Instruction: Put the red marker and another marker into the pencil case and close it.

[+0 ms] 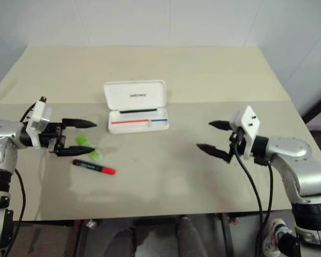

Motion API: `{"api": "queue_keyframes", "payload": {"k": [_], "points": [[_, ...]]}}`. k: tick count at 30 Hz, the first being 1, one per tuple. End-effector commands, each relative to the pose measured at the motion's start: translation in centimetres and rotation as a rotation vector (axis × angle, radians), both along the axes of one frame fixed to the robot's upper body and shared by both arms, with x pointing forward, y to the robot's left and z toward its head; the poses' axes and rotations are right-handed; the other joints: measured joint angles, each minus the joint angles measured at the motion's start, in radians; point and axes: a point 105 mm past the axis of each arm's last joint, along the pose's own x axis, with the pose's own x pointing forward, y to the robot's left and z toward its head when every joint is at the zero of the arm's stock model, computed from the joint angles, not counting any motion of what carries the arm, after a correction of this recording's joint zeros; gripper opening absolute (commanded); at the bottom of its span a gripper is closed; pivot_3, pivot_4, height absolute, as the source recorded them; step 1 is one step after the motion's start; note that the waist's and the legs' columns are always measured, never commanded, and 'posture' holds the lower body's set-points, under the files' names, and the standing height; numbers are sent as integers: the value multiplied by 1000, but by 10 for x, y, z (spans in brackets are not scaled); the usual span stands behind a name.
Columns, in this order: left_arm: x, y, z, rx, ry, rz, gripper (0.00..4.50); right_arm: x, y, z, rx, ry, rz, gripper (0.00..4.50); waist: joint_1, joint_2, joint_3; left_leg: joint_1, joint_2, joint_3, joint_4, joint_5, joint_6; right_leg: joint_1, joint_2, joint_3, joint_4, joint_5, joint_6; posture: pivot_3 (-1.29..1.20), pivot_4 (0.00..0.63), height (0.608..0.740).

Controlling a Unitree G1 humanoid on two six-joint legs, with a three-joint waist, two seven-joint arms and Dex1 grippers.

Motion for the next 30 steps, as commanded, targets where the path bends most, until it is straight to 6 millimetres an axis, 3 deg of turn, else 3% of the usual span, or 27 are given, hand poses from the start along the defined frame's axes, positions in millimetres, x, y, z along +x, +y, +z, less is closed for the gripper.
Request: {"api": "queue_keyframes", "payload": {"k": [1, 8, 12, 15, 21, 30], "points": [[5, -1, 13, -5, -41, -9, 4468, -4, 6, 11, 24, -49, 12, 4500, 0, 0, 0, 0, 0, 0, 0, 0, 0, 0, 0, 0, 0, 0, 0, 0, 150, 740], [12, -17, 8, 9, -35, -80, 4468, -5, 19, 9, 63, -67, 21, 4500, 1, 0, 0, 0, 0, 0, 2, 0, 0, 1, 0, 0, 0, 0, 0, 0, 150, 740], [25, -22, -5, 112, -29, -78, 4468, -12, 25, 7, 76, -59, 26, 4500, 3, 0, 0, 0, 0, 0, 2, 0, 0, 1, 0, 0, 1, 0, 0, 0, 150, 740], [45, -33, -16, 147, -7, -18, 4468, -11, 20, 1, 84, -50, 3, 4500, 5, 0, 0, 0, 0, 0, 3, 0, 0, 1, 0, 0, 1, 0, 0, 0, 150, 740], [54, -46, -25, 207, 26, -63, 4468, -13, 14, 5, 95, -89, -59, 4500, 6, -1, 0, -1, 0, 0, 3, 0, 0, 1, 0, 0, 0, 0, 0, 0, 150, 740], [79, -53, -35, 355, -13, 74, 4468, -25, 14, -6, 120, -74, -124, 4500, 7, -1, 0, -1, 0, -1, 2, -1, 1, 1, 0, 0, 0, 8, 16, 0, 150, 740]]}}
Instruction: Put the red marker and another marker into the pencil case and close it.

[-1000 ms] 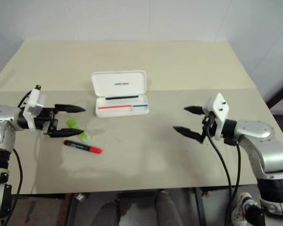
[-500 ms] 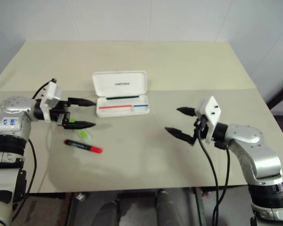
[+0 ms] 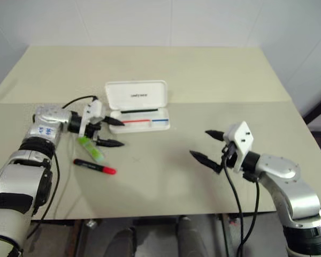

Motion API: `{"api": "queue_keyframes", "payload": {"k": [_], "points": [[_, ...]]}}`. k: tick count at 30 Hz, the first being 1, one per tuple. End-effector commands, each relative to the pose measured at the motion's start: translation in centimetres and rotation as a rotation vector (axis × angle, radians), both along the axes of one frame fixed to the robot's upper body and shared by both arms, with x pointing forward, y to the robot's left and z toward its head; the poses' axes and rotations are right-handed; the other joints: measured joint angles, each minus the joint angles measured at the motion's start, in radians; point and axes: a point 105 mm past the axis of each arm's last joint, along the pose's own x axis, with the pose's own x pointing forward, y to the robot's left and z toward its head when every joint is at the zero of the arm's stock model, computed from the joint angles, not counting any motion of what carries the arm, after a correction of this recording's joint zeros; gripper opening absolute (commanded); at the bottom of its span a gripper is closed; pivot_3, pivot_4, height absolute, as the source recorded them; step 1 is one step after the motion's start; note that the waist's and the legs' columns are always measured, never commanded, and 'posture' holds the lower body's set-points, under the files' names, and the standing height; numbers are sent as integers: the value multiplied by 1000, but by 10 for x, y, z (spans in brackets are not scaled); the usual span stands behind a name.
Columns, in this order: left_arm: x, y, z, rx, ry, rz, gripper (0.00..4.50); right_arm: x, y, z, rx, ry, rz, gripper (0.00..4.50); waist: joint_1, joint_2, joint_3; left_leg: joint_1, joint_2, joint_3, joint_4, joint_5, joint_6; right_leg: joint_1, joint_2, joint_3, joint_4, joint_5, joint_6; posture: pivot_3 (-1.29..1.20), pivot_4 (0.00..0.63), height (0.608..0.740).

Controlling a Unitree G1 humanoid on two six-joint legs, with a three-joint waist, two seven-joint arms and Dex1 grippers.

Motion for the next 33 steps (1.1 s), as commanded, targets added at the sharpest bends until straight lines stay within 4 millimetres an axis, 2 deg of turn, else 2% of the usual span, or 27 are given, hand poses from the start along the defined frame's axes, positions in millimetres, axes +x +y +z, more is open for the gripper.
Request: {"api": "queue_keyframes", "payload": {"k": [1, 11, 13, 15, 24, 25, 28, 33], "points": [[9, -2, 11, 50, -59, 21, 4468, -5, 0, 15, 17, -68, -19, 4500, 1, 0, 0, 0, 0, 0, 0, 0, 0, 0, 0, 0, 0, 0, 0, 0, 150, 740], [25, -2, -3, 159, -74, 151, 4468, -6, -4, 15, 13, -76, -48, 4500, 19, 0, 0, 1, 0, 0, 0, 0, 0, 1, 0, 0, -1, 0, 0, 0, 150, 740], [24, -5, -6, 170, -74, 143, 3841, -5, -5, 16, 10, -81, -49, 4500, 20, 0, 0, 1, 0, 0, 1, 1, 0, 1, 0, 0, -1, -1, -2, 0, 150, 740], [25, -6, -6, 174, -77, 137, 3279, -4, -6, 18, 7, -88, -50, 4500, 20, 0, 0, 1, 0, 0, 5, 1, 0, 3, 0, 0, -1, -7, -15, 0, 150, 740], [27, -7, -5, 168, -109, 146, 330, 2, -6, 22, 3, -100, -45, 4500, 20, 0, 0, 1, 0, 0, 7, 1, 0, 4, 0, 0, -2, -4, -15, 0, 150, 740], [27, -7, -4, 164, -114, 147, 111, 2, -7, 21, 0, -98, -45, 4500, 19, 0, 0, 1, 0, 0, 7, 1, 0, 4, 0, 0, -2, -4, -15, 0, 150, 740], [27, -9, 3, 142, -135, 130, 36, 3, -8, 21, -2, -97, -44, 4500, 20, 0, 0, 1, 0, 0, 5, 1, 0, 4, 0, 0, -2, -4, -14, 0, 150, 740], [27, -18, 30, 87, -198, 70, 36, 4, -11, 22, -13, -94, -32, 4500, 20, 0, 0, 0, 0, 0, 5, 1, 0, 3, 0, 0, -2, -4, -14, 0, 150, 740]]}}
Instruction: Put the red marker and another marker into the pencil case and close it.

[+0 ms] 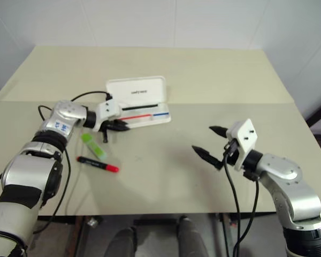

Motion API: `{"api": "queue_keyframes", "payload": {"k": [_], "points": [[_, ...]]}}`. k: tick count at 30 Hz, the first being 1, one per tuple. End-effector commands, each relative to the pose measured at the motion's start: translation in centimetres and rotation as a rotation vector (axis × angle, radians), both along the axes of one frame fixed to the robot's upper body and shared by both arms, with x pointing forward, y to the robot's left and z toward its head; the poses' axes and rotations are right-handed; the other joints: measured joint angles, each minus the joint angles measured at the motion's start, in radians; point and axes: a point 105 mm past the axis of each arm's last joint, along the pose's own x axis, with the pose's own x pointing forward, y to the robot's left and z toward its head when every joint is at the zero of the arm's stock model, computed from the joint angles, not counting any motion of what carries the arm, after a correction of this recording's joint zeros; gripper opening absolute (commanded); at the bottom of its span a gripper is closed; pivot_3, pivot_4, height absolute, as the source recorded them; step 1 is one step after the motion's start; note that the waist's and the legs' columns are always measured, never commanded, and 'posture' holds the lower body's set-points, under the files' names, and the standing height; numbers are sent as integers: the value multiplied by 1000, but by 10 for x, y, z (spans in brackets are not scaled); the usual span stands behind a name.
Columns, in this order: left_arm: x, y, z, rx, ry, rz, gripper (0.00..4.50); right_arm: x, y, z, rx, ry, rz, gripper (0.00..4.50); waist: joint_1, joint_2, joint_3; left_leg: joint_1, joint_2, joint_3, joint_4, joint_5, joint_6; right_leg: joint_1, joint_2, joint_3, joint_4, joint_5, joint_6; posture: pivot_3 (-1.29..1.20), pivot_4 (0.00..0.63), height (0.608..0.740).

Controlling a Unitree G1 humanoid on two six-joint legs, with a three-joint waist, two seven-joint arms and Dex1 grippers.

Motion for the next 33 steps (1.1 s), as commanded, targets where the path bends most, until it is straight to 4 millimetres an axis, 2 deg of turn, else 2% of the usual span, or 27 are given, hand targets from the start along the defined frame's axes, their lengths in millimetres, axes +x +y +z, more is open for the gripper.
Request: {"api": "queue_keyframes", "payload": {"k": [1, 5, 9, 11, 13, 15, 18, 21, 24, 27, 29, 33], "points": [[0, -5, 29, -40, -75, -58, 36, -1, -4, 14, -14, -58, 16, 4500, 0, 0, 0, 0, 0, 0, 0, 0, 0, 0, 0, 0, 0, 0, 0, 0, 150, 740], [-6, -11, 49, -75, -116, -139, 36, -2, -9, 13, -16, -56, 34, 4500, 0, 0, 0, -1, 0, 0, 0, 0, 0, 0, 0, 0, 0, 0, 0, 0, 150, 740], [-17, -16, 57, -73, -151, -228, 36, -7, -12, 13, 2, -56, 90, 4500, 0, 0, 0, -1, 0, 0, -1, 0, 0, -1, 0, 0, 0, 3, 6, 0, 150, 740], [-26, -20, 58, -71, -166, -274, 36, -11, -16, 12, 7, -57, 125, 4500, 0, 0, 0, -1, 0, 0, -2, 0, 0, -1, 0, 0, 0, 8, 16, 0, 150, 740], [-34, -23, 58, -69, -170, -298, 36, -15, -19, 12, 11, -55, 165, 4500, -1, 0, 0, 0, 0, 0, -4, 0, 0, -1, 0, 0, 0, 8, 16, 0, 150, 740], [-44, -27, 55, -63, -173, -317, 36, -20, -21, 15, 42, -64, 223, 4500, -1, 1, 0, 1, 0, 0, -5, 0, 0, -1, 0, 0, 0, 8, 15, 0, 150, 740], [-59, -33, 50, -59, -171, -332, 36, -21, -29, 12, -2, -37, 240, 4500, -1, 1, 1, 0, 0, 0, -4, 0, 0, -1, 0, 0, 1, 8, 16, 0, 150, 740], [-84, -40, 36, -58, -127, -372, 36, -21, -37, 12, -24, -17, 241, 4500, -1, 1, 1, 1, 0, 0, -3, 0, 0, -1, 0, 0, 1, 8, 15, 0, 150, 740], [-100, -47, 29, -60, -107, -385, 36, -20, -42, 12, -34, -4, 235, 4500, -1, 1, 1, 1, 0, 0, -3, 0, 0, -1, 0, 0, 2, 8, 15, 0, 150, 740], [-107, -47, 25, -47, -105, -355, 36, -21, -44, 11, -38, 14, 236, 4500, -1, 1, 1, 0, 0, 0, 1, 0, 0, -1, 0, 0, 1, 7, 14, 0, 150, 740], [-111, -44, 19, -35, -94, -325, 36, -23, -45, 11, -39, 23, 236, 4500, -2, 1, 1, 0, 0, 0, 3, 0, 0, 0, 0, 0, 0, -1, 0, 0, 150, 740], [-124, -44, 2, -22, -62, -312, 36, -22, -46, 9, -37, 33, 231, 4500, -6, 1, 1, 1, 0, 0, 3, 0, 0, 2, 0, 1, 0, 0, -1, 0, 150, 740]]}}
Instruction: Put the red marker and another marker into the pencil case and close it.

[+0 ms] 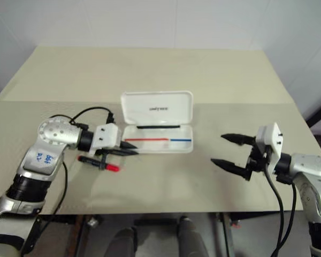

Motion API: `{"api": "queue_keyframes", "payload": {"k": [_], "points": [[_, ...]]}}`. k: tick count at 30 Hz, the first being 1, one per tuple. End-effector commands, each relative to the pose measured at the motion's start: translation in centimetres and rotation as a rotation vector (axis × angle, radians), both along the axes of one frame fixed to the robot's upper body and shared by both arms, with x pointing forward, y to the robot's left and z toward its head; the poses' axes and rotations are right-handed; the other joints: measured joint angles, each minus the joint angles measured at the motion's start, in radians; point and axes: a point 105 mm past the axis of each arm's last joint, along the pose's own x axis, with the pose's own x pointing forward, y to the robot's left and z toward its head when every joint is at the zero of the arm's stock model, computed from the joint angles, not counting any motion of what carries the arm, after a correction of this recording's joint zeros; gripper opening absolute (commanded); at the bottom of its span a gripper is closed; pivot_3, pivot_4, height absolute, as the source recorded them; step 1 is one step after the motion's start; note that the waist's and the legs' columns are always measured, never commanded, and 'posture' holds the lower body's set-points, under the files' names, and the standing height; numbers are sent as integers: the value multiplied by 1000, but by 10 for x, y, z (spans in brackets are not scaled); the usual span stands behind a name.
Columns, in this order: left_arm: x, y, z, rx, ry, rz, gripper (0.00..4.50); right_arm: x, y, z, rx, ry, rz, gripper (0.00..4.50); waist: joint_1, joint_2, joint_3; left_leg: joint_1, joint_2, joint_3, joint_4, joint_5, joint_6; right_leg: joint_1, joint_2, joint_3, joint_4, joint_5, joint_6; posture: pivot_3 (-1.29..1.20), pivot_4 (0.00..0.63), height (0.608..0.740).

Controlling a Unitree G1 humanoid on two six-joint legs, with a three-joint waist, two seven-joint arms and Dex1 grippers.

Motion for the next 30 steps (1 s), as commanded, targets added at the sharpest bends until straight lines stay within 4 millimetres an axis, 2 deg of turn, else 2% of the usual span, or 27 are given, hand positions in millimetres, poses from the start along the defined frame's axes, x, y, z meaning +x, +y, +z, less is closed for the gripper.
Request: {"api": "queue_keyframes", "payload": {"k": [1, 6, 12, 16, 24, 27, 30], "points": [[-9, -7, -1, 2, -28, -14, 36, -2, -2, 10, 0, -30, -2, 4500, 0, 0, 0, 0, 0, 0, 0, 0, 0, 0, 0, 0, 0, 0, 0, 0, 150, 740], [-8, -23, -18, -4, -37, -24, 36, 1, 2, 10, 7, -34, 1, 4500, 3, 0, 0, 0, 0, 0, 0, 0, 0, 0, 0, 0, 0, 0, 0, 0, 150, 740], [-6, -45, -27, 4, -52, -73, 36, 1, 5, 10, 12, -38, -5, 4500, 4, 0, 0, -1, 0, 0, -1, 0, 0, 0, 0, 0, -1, 0, 0, 0, 150, 740], [-1, -52, -33, 44, -69, -72, 36, 1, 6, 9, 16, -40, -14, 4500, 4, 0, 0, -1, 0, 0, 0, 0, 0, 0, 0, 0, -1, 0, 0, 0, 150, 740], [11, -56, -32, 105, -128, 8, 36, -1, 4, 8, 18, -38, -36, 4500, 5, 0, 0, 0, 0, 0, 2, 0, 0, 1, 0, 0, -1, 1, 0, 0, 150, 740], [17, -56, -30, 136, -149, 90, 36, -1, 3, 8, 16, -37, -42, 4500, 6, 0, 0, 0, 0, 0, 1, 0, 0, 1, 0, 0, -1, 1, 0, 0, 150, 740], [7, -65, -28, 133, -134, 77, 36, -1, 2, 8, 14, -34, -45, 4500, 5, 0, 0, 0, 0, 0, 2, 1, 0, 1, 0, 0, -1, 2, 0, 0, 150, 740]]}}
